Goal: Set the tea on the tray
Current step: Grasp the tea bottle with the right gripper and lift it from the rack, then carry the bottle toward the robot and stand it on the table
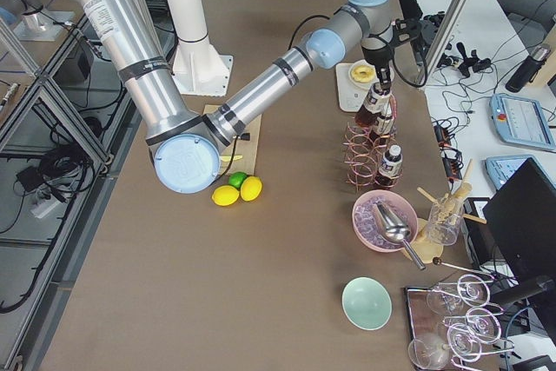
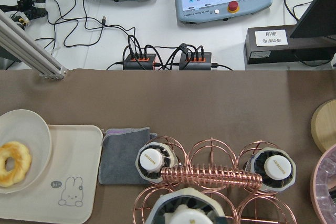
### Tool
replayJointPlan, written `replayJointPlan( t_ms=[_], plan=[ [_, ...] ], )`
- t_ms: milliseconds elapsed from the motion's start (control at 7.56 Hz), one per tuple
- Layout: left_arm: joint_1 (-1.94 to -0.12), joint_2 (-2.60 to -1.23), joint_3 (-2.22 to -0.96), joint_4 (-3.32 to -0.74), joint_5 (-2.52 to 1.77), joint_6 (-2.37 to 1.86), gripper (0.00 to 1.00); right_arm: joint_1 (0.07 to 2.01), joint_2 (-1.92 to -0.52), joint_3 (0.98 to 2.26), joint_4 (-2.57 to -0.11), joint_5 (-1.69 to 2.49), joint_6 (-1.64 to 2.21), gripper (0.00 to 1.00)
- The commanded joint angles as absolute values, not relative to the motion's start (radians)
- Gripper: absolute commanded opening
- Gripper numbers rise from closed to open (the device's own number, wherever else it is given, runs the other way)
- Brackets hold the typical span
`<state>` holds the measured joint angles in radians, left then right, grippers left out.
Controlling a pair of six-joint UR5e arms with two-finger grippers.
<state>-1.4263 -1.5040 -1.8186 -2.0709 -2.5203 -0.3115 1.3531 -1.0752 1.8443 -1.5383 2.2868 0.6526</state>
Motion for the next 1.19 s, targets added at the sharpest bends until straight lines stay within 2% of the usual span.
replayJointPlan(
  t_ms=[0,265,661,1058],
  plan=[
    [-1.419,-1.505,-1.821,-2.071,-2.520,-0.313,0.99,1.226,-0.993,1.890,-1.571,2.231,0.803,0.00],
    [-1.417,-1.505,-1.821,-2.071,-2.520,-0.313,0.99,0.975,-0.925,1.937,-1.572,1.991,1.013,0.00],
    [-1.394,-1.505,-1.822,-2.071,-2.520,-0.314,0.99,0.677,-0.763,1.937,-1.794,1.693,1.165,0.00],
    [-1.393,-1.503,-1.822,-2.071,-2.520,-0.314,0.99,0.508,-0.761,1.937,-1.865,1.553,1.257,0.00]
  ],
)
